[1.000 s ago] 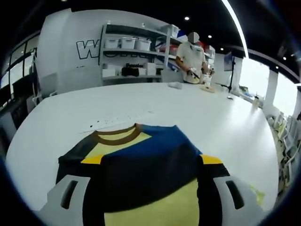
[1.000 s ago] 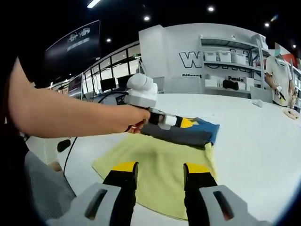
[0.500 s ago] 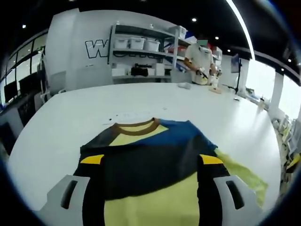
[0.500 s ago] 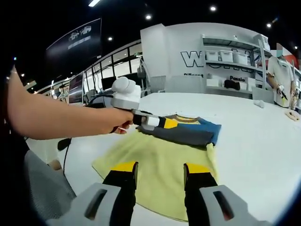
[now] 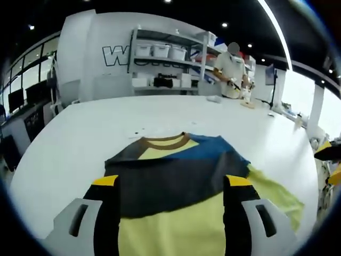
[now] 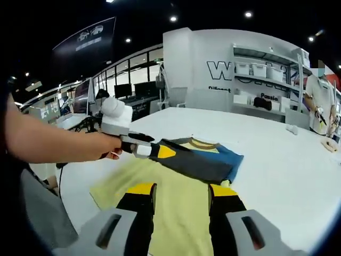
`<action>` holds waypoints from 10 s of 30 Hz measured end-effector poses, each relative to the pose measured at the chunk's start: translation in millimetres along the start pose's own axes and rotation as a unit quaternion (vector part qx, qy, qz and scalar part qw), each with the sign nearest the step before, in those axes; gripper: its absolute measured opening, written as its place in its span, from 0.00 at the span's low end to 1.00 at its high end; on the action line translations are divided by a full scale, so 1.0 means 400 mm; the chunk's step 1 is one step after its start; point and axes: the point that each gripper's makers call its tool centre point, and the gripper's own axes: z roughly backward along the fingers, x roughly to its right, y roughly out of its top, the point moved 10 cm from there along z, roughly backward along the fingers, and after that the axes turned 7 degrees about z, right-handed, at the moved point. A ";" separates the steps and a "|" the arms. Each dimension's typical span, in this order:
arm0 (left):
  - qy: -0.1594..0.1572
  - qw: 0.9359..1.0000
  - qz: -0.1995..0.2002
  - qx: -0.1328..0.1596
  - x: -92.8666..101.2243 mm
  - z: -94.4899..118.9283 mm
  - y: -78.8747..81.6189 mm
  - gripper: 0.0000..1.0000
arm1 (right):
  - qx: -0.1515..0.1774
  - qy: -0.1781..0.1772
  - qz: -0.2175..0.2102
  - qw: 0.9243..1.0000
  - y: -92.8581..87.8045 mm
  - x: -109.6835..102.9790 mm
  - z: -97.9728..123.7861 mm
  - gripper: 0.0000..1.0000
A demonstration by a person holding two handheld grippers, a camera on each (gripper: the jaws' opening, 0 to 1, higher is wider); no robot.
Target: Fold the garment on the visible template until the final outline fits inside the template.
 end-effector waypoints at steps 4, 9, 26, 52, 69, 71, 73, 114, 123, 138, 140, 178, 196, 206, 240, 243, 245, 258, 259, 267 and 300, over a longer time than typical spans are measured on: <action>0.002 1.000 0.000 -0.002 -0.012 0.001 -0.004 0.73 | 0.002 -0.001 0.016 1.000 0.027 0.033 -0.045 0.39; 0.003 1.000 0.002 -0.003 -0.027 -0.004 -0.003 0.73 | 0.003 -0.003 0.031 0.999 0.064 0.077 -0.111 0.39; -0.002 1.000 0.007 -0.010 -0.055 -0.052 -0.005 0.70 | -0.006 0.015 0.061 0.998 0.151 0.159 -0.363 0.36; -0.004 0.999 0.026 -0.038 -0.081 -0.123 -0.058 0.58 | -0.050 0.069 0.056 0.995 0.082 0.100 -0.547 0.27; -0.004 0.999 0.017 -0.037 -0.079 -0.122 -0.063 0.57 | -0.118 0.102 0.049 0.987 -0.054 0.046 -0.567 0.00; -0.004 0.999 0.019 -0.036 -0.080 -0.122 -0.061 0.56 | -0.111 0.101 0.048 0.988 -0.058 0.046 -0.566 0.00; -0.005 0.999 0.018 -0.035 -0.084 -0.121 -0.056 0.56 | -0.112 0.100 0.045 0.988 -0.057 0.046 -0.565 0.00; 0.027 0.992 -0.055 -0.109 -0.297 -0.281 0.119 0.06 | -0.084 0.102 0.036 0.991 -0.076 0.044 -0.545 0.00; 0.019 0.988 -0.054 -0.144 -0.297 -0.288 0.100 0.06 | -0.081 0.101 0.033 0.991 -0.077 0.043 -0.545 0.00; 0.030 0.981 -0.075 -0.177 -0.315 -0.292 0.136 0.00 | -0.076 0.101 0.033 0.991 -0.080 0.044 -0.543 0.00; 0.034 0.980 -0.079 -0.178 -0.318 -0.288 0.138 0.00 | -0.075 0.100 0.034 0.992 -0.082 0.045 -0.543 0.00; 0.008 0.982 -0.123 -0.141 -0.264 -0.207 0.149 0.00 | -0.077 0.096 0.035 0.992 -0.083 0.045 -0.543 0.00; 0.001 0.980 -0.123 -0.157 -0.265 -0.196 0.091 0.00 | -0.078 0.092 0.032 0.992 -0.082 0.044 -0.544 0.00; 0.028 0.981 -0.115 -0.154 -0.301 -0.235 0.090 0.00 | -0.076 0.094 0.032 0.992 -0.082 0.044 -0.543 0.00; 0.038 0.990 -0.103 -0.094 -0.272 -0.201 0.104 0.20 | -0.073 0.087 0.019 0.993 -0.084 0.043 -0.543 0.00; 0.038 0.991 -0.095 -0.085 -0.265 -0.195 0.108 0.30 | -0.074 0.086 0.020 0.993 -0.083 0.042 -0.543 0.00; 0.031 0.992 -0.087 -0.082 -0.256 -0.191 0.108 0.34 | -0.074 0.085 0.020 0.993 -0.083 0.042 -0.543 0.00; -0.009 0.994 -0.084 -0.065 -0.207 -0.181 0.104 0.35 | -0.077 0.081 0.013 0.994 -0.072 0.033 -0.543 0.15; -0.010 0.994 -0.084 -0.064 -0.205 -0.179 0.102 0.36 | -0.077 0.081 0.012 0.994 -0.072 0.033 -0.542 0.15; -0.014 0.995 -0.077 -0.065 -0.191 -0.161 0.084 0.38 | -0.075 0.071 0.019 0.994 -0.066 0.039 -0.533 0.21; -0.025 0.999 -0.031 -0.037 -0.078 -0.019 0.046 0.56 | -0.032 -0.003 -0.002 0.999 -0.023 0.052 -0.391 0.63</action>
